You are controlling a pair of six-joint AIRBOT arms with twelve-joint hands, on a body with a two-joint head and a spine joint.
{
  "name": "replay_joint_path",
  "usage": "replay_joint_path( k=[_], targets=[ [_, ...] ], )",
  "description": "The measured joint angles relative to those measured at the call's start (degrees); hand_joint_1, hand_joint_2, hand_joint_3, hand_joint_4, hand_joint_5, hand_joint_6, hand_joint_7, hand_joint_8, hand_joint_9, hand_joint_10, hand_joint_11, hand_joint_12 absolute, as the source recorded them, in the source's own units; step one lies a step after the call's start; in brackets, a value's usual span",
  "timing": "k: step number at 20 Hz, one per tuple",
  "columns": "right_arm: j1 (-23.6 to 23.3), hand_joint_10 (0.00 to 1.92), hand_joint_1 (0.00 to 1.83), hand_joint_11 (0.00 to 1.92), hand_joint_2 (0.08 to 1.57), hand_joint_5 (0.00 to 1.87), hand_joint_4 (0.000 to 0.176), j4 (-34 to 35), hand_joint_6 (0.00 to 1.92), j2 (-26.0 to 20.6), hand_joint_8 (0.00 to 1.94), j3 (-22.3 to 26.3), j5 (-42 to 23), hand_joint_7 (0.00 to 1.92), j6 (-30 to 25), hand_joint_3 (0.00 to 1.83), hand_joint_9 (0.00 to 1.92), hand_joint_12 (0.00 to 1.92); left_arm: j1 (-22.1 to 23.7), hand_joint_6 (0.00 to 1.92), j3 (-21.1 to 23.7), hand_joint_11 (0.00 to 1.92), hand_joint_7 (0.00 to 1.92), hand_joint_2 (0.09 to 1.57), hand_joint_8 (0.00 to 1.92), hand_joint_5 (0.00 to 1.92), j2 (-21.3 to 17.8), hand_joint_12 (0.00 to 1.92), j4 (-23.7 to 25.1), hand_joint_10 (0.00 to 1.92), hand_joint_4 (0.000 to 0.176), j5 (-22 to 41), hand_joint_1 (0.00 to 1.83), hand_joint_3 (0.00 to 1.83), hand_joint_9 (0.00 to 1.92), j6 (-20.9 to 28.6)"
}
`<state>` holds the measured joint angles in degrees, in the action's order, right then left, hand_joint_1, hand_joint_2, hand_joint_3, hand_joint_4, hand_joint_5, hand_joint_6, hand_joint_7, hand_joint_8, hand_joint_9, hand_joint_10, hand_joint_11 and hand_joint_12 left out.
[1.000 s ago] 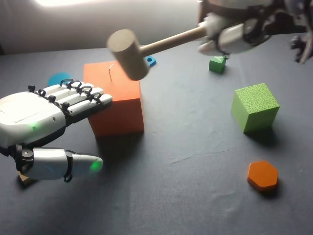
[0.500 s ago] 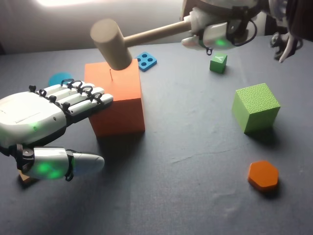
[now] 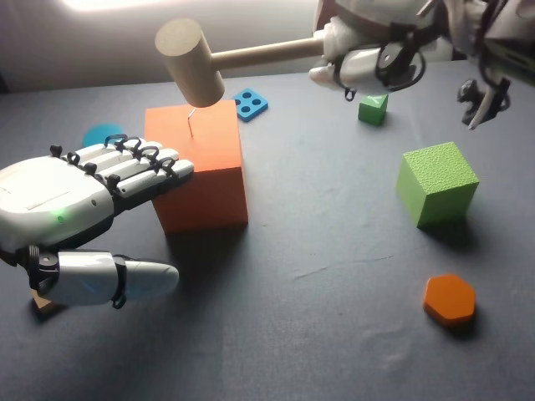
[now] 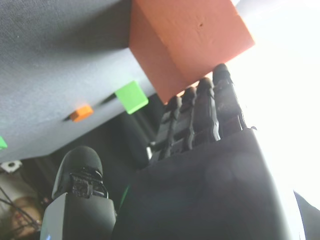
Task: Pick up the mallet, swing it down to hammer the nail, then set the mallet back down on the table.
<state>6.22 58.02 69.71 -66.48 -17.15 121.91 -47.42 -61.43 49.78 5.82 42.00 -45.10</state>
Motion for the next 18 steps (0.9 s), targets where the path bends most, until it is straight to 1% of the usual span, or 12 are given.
replay_joint_path(
  k=[4, 7, 10, 13, 15, 16, 18],
  targets=[
    [-0.9, 1.92, 0.67, 1.79, 1.57, 1.32, 0.176, 11.6, 1.92, 1.5, 1.94, 0.0, -3.7, 1.54, 8.5, 0.02, 1.65, 1.92, 0.0, 0.00, 0.0, 0.00, 0.00, 1.17, 0.00, 0.00, 0.1, 0.00, 0.0, 0.00, 0.000, 0.0, 0.00, 0.00, 0.00, 0.0],
    [-1.6, 1.92, 0.71, 1.80, 1.56, 1.35, 0.176, 16.5, 1.92, 2.8, 1.94, -0.1, -6.6, 1.57, 13.0, 0.01, 1.67, 1.92, 0.0, 0.00, 0.0, 0.00, 0.00, 1.17, 0.00, 0.00, 0.1, 0.00, 0.0, 0.00, 0.000, 0.0, 0.00, 0.00, 0.00, 0.0],
    [-2.0, 1.92, 0.68, 1.81, 1.57, 1.37, 0.176, 17.6, 1.92, 3.5, 1.94, -0.3, -6.6, 1.57, 13.4, 0.01, 1.68, 1.92, 0.0, 0.00, 0.0, 0.00, 0.00, 1.17, 0.00, 0.00, 0.1, 0.00, 0.0, 0.00, 0.000, 0.0, 0.00, 0.00, 0.00, 0.0],
    [-3.0, 1.92, 0.62, 1.81, 1.57, 1.34, 0.176, 17.8, 1.92, 3.6, 1.94, -0.3, -6.8, 1.56, 13.4, 0.03, 1.68, 1.92, 0.0, 0.00, 0.0, 0.00, 0.00, 1.17, 0.00, 0.01, 0.1, 0.00, 0.0, 0.00, 0.000, 0.0, 0.00, 0.00, 0.00, 0.0],
    [-3.2, 1.92, 0.64, 1.80, 1.57, 1.34, 0.176, 17.9, 1.92, 3.6, 1.94, -0.3, -7.0, 1.56, 13.4, 0.05, 1.67, 1.92, 0.0, 0.00, 0.0, 0.00, 0.00, 1.17, 0.00, 0.00, 0.1, 0.00, 0.0, 0.00, 0.000, 0.0, 0.00, 0.00, 0.00, 0.0],
    [-3.2, 1.92, 0.68, 1.81, 1.57, 1.34, 0.176, 18.0, 1.92, 3.6, 1.94, -0.3, -6.9, 1.56, 13.7, 0.03, 1.68, 1.92, 0.0, 0.00, 0.0, 0.00, 0.00, 1.16, 0.00, 0.00, 0.1, 0.00, 0.0, 0.00, 0.000, 0.0, 0.00, 0.00, 0.00, 0.0],
    [-3.2, 1.92, 0.71, 1.81, 1.57, 1.35, 0.176, 18.1, 1.92, 3.6, 1.94, -0.3, -6.9, 1.57, 14.0, 0.02, 1.67, 1.92, 0.0, 0.00, 0.0, 0.00, 0.00, 1.17, 0.00, 0.00, 0.1, 0.00, 0.0, 0.00, 0.000, 0.0, 0.00, 0.00, 0.00, 0.0]
  ],
)
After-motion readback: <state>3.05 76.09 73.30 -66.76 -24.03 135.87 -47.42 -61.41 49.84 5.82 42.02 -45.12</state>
